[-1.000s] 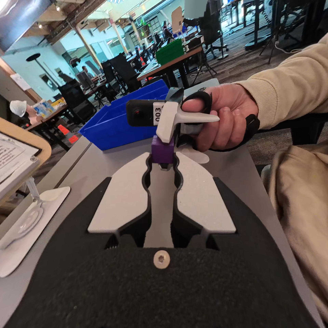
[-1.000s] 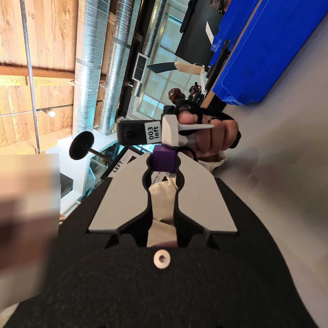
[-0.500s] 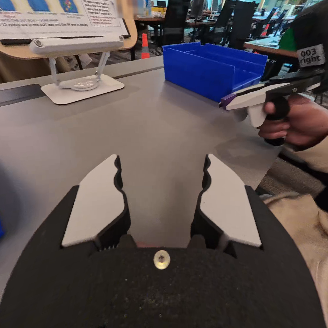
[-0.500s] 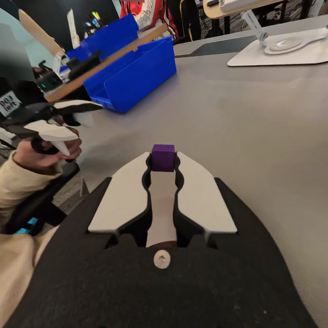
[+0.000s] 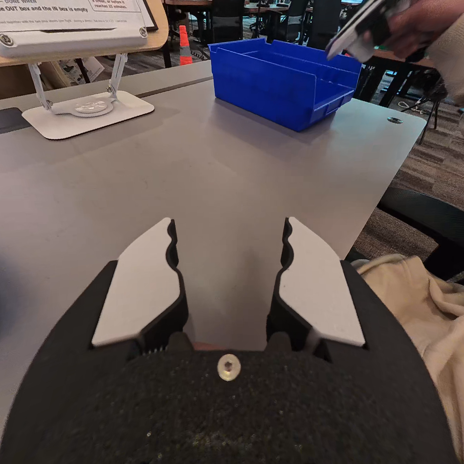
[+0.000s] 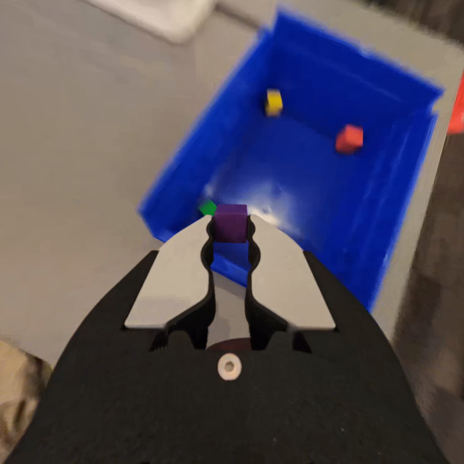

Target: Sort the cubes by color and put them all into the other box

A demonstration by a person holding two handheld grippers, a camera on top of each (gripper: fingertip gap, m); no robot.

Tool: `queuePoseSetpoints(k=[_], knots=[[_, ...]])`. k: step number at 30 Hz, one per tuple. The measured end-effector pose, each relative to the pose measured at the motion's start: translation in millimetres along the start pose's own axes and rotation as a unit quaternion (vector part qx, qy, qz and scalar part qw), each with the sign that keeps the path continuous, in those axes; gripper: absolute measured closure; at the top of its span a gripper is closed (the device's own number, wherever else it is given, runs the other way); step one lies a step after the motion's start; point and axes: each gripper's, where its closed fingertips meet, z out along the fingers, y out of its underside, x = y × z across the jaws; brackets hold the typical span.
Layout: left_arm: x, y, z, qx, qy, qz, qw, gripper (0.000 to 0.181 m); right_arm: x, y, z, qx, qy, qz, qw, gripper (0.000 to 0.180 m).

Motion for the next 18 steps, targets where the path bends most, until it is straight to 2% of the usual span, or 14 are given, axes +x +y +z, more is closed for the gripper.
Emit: queuePoseSetpoints(k=[3, 6, 10, 12, 18], knots=[[3, -2, -1, 0.002, 0.011, -0.004, 1.000, 0.101, 44, 41, 26, -0.141, 0.010, -0.019, 0.990, 0.156], [4, -4, -4, 0.006, 0.009, 0.004, 1.000, 0.101, 77, 73, 38, -0.255, 0.034, -0.064, 0.964, 0.156], [2, -3, -3, 0.002, 0.004, 0.009, 1.000, 0.102, 75, 86, 51, -0.320, 0.005, -0.096, 0.943, 0.156], [3, 0, -2, -0.003, 0.009, 0.004, 1.000, 0.102, 80, 92, 55, -0.354, 0.020, -0.130, 0.926, 0.156], [4, 4, 1, -0.010, 0.012, 0.009, 1.000, 0.102, 88, 95, 75, -0.386, 0.036, -0.146, 0.910, 0.156]])
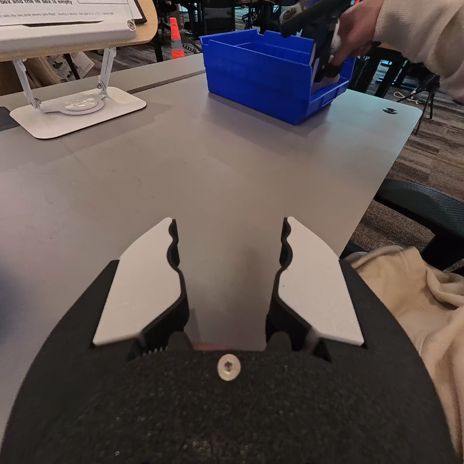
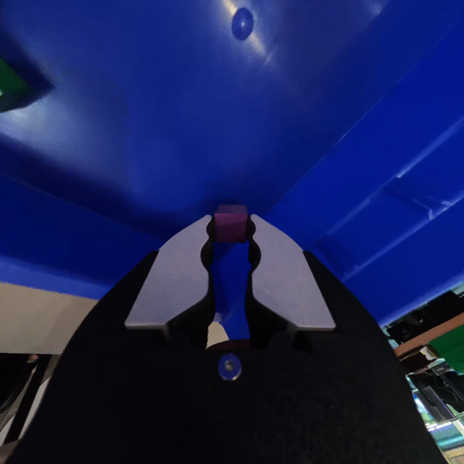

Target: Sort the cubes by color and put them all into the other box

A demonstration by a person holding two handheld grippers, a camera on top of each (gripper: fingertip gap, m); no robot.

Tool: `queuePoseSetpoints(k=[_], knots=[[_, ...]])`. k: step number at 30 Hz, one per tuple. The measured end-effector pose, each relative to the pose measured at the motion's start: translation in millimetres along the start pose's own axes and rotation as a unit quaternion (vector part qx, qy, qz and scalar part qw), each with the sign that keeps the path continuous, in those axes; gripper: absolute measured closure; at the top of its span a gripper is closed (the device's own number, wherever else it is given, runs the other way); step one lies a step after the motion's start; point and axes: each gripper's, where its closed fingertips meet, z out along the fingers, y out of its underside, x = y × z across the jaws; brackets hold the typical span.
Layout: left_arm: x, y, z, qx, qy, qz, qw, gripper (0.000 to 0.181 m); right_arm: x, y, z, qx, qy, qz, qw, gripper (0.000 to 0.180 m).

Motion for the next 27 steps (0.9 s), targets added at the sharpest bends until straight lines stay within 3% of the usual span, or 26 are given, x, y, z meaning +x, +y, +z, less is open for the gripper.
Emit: queuePoseSetpoints(k=[10, 12, 15, 17, 18, 21, 23, 24, 25, 27], knots=[[-2, 5, 1, -0.011, -0.001, -0.002, 1.000, 0.102, 6, 2, 0, -0.018, 0.031, 0.001, 0.999, 0.152], [-3, 5, 1, -0.010, -0.004, 0.001, 1.000, 0.102, 7, -3, -22, 0.027, 0.065, 0.004, 0.997, 0.138], [-8, 3, 0, -0.003, -0.010, -0.003, 1.000, 0.103, -8, -29, -85, 0.196, 0.122, 0.038, 0.972, 0.136], [-11, 2, -1, 0.000, -0.016, -0.014, 1.000, 0.106, -48, -51, -134, 0.346, 0.113, 0.061, 0.929, 0.134], [-15, 4, -1, -0.005, -0.024, -0.024, 0.999, 0.108, -80, -64, -159, 0.437, 0.076, 0.070, 0.893, 0.133], [-32, 6, -4, -0.012, -0.068, -0.051, 0.996, 0.108, -204, -85, -212, 0.643, -0.157, 0.081, 0.745, 0.135], [-39, 2, -7, 0.000, -0.088, -0.060, 0.994, 0.108, -270, -87, -218, 0.684, -0.298, 0.095, 0.659, 0.137], [-41, 1, -8, 0.003, -0.094, -0.063, 0.994, 0.108, -294, -89, -213, 0.680, -0.356, 0.110, 0.632, 0.136], [-41, 2, -8, 0.001, -0.094, -0.066, 0.993, 0.108, -312, -90, -206, 0.664, -0.401, 0.127, 0.618, 0.138], [-40, 6, -8, -0.007, -0.093, -0.067, 0.993, 0.108, -338, -90, -193, 0.631, -0.444, 0.125, 0.624, 0.136]])
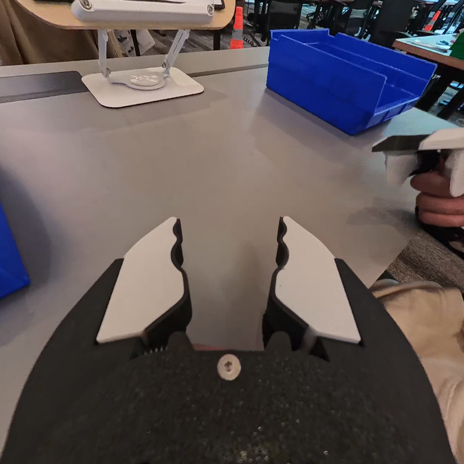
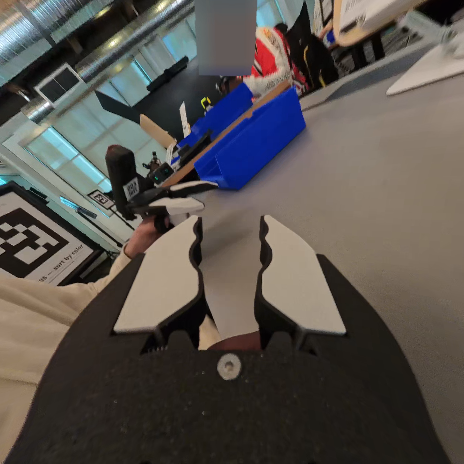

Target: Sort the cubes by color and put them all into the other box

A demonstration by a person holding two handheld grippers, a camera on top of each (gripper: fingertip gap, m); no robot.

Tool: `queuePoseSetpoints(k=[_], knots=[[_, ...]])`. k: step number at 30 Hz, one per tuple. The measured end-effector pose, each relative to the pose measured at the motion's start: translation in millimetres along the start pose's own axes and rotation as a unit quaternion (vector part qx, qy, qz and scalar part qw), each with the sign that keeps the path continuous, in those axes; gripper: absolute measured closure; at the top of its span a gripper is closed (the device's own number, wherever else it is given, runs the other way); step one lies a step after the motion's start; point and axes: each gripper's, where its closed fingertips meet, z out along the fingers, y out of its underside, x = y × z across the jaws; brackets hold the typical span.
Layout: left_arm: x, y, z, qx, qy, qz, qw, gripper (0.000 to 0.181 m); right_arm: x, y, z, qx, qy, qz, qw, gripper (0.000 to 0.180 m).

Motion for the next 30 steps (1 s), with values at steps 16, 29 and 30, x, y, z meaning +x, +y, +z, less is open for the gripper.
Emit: queuePoseSetpoints(k=[16, 29, 30], knots=[[-102, -58, -68, -0.021, -0.090, 0.013, 0.996, 0.116, -5, -8, -15, -0.008, 0.041, -0.104, 0.994, 0.144], [-361, 12, 50, -0.273, -0.275, -0.223, 0.894, 0.110, -23, -2, -14, -0.020, 0.034, -0.143, 0.989, 0.146], [-365, 18, 51, -0.286, -0.294, -0.211, 0.887, 0.109, -23, -2, -16, -0.019, 0.033, -0.141, 0.989, 0.146]])
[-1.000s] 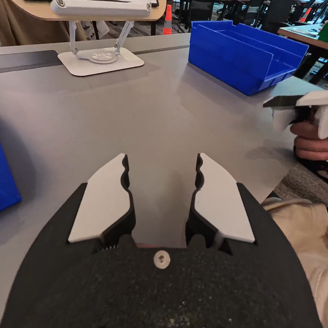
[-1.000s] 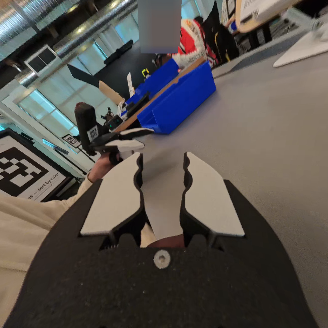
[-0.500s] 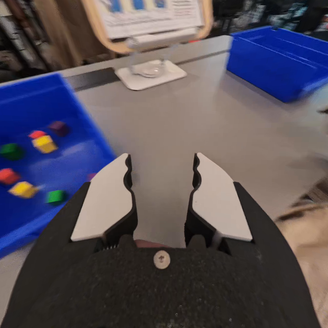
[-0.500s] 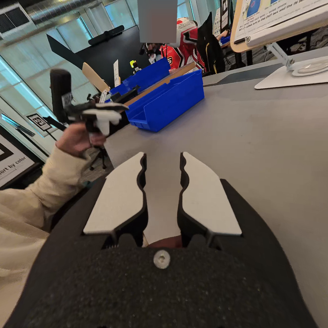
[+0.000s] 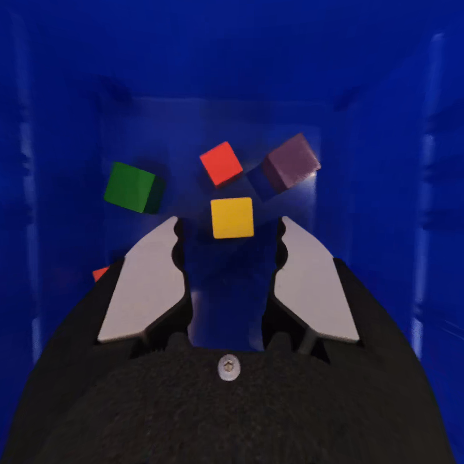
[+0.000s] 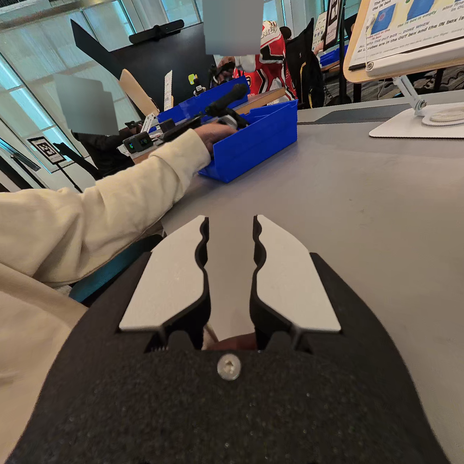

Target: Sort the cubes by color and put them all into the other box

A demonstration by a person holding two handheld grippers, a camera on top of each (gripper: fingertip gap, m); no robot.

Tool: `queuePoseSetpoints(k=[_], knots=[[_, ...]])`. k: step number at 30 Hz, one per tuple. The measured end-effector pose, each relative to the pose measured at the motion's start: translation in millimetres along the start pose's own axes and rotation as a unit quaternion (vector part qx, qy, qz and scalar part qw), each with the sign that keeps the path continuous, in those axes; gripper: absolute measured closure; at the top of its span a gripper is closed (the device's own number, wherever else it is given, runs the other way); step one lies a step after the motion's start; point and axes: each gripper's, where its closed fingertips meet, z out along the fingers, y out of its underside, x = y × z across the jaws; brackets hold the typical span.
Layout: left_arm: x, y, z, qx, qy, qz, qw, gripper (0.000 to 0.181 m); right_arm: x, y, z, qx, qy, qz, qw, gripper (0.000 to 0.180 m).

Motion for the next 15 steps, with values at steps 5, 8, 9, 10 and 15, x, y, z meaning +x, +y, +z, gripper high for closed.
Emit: queuePoseSetpoints(k=[5, 8, 9, 10, 15], knots=[[-11, -6, -10, 0.027, -0.053, 0.034, 0.998, 0.152, 3, 0, -3, 0.001, -0.002, 0.006, 1.000, 0.149], [-7, -10, -36, 0.069, -0.027, 0.036, 0.997, 0.152, 4, 1, -2, -0.004, -0.005, 0.009, 1.000, 0.150], [-4, -12, -51, 0.096, -0.011, 0.035, 0.995, 0.152, 4, 0, -3, -0.003, -0.004, 0.007, 1.000, 0.150], [4, -14, -69, 0.130, 0.015, 0.039, 0.991, 0.152, 6, -2, -4, -0.001, 0.001, 0.004, 1.000, 0.150], [82, 10, -192, 0.320, 0.224, 0.103, 0.915, 0.152, 25, -12, -13, 0.020, 0.028, 0.005, 0.999, 0.151]])
